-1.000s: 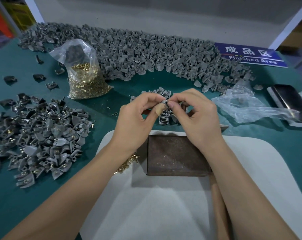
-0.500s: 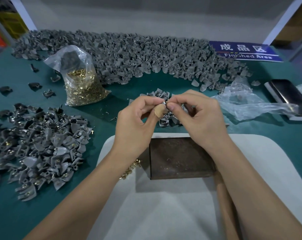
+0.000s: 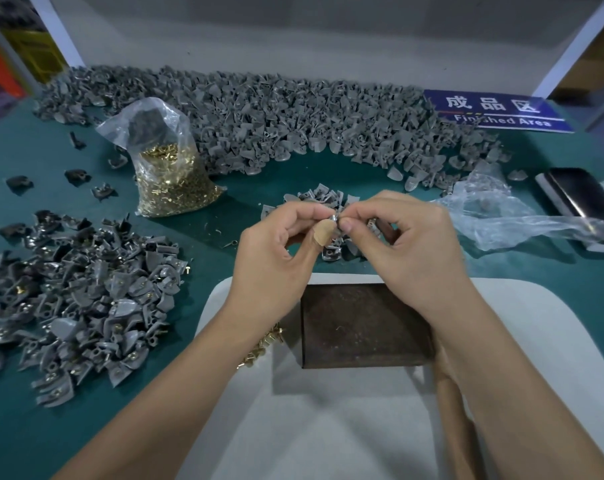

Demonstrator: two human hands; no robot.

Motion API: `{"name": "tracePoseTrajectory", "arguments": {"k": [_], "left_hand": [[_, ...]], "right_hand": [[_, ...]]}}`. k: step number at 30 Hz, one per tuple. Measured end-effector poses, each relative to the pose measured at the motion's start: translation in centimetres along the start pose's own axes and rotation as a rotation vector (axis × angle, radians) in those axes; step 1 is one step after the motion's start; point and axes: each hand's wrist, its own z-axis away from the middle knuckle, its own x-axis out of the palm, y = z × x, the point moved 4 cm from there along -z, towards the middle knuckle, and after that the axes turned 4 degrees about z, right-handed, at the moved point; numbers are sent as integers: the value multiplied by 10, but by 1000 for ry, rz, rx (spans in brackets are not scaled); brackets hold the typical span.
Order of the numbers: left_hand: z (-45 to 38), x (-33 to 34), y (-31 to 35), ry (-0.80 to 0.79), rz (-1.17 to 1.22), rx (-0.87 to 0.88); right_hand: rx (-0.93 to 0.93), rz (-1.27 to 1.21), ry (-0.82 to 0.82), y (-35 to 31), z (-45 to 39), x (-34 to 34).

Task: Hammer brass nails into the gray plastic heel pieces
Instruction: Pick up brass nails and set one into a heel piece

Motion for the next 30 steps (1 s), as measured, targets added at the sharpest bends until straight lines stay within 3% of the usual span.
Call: {"name": "tracePoseTrajectory", "arguments": {"k": [8, 18, 30], "left_hand": [[0, -4, 3, -11, -219, 107], [2, -4, 3, 44, 0, 15], [-1, -2, 6, 19, -23, -7]], "right_hand": [[-53, 82, 53, -8, 4, 5], [85, -189, 69, -2, 7, 10], [105, -122, 65, -9, 7, 6]]}}
